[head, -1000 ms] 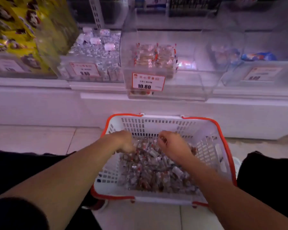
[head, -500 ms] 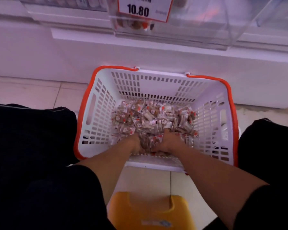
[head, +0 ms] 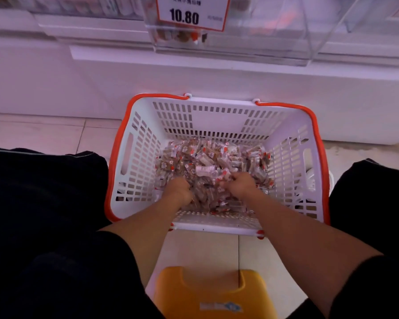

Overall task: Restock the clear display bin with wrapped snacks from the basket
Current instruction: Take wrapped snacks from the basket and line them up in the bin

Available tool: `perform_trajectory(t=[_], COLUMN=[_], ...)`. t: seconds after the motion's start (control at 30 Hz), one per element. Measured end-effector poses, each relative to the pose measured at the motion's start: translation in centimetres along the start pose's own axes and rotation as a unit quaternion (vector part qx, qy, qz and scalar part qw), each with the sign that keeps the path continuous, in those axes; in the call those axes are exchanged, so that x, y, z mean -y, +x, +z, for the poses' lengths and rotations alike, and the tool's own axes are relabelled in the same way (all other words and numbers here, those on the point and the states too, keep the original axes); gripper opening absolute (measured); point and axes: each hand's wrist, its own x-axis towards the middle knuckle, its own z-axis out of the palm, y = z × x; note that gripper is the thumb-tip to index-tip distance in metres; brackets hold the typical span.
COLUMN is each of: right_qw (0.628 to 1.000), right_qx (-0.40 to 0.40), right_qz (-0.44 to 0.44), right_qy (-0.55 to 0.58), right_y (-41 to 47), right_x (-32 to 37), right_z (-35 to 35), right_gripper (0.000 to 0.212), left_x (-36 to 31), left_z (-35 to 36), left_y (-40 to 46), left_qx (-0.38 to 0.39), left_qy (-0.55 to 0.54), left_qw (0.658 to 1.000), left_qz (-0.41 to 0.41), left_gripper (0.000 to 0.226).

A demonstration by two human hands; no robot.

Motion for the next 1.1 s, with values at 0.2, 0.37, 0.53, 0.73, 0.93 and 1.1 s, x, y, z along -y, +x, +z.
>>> perform_trajectory(t=[0.2, 0.37, 0.53, 0.73, 0.93, 1.1], right_qw=[0.999, 0.986, 0.970, 0.914, 0.889, 0.857], right_qx=[0.037, 0.129, 0.201, 0.322, 0.057, -0.088], right_qz=[-0.029, -0.026, -0.137, -0.230, -0.369, -0.449], right_qy=[0.025, 0.106, -0.012, 0.084, 0.264, 0.238], right_y=[-1.8, -4.3, -8.6, -17.6, -22.7, -23.5], right_x=[3.3, 5.7, 12.0, 18.3, 20.9, 22.8], right_z=[-2.8, -5.5, -11.0, -18.4, -19.0, -19.8], right_gripper=[0.059, 0.057, 0.034, 0.022, 0.037, 0.038], left_x=[-0.3, -2.6, -6.7, -9.2, -13.7, -17.0], left_z=[-2.3, -7.5, -16.0, -24.9, -26.0, -25.2], left_y=[-1.1, -3.2, -6.3, -13.5, -18.9, -20.9], left_qx=[-0.023, 0.075, 0.171, 0.121, 0.076, -0.044], left_qy=[-0.107, -0.304, -0.211, -0.142, -0.407, -0.458], left_qw=[0.994, 0.950, 0.955, 0.945, 0.832, 0.777], left_qz=[-0.025, -0.017, 0.115, 0.268, 0.369, 0.430], left_gripper=[0.035, 0.026, 0.030, 0.022, 0.042, 0.018])
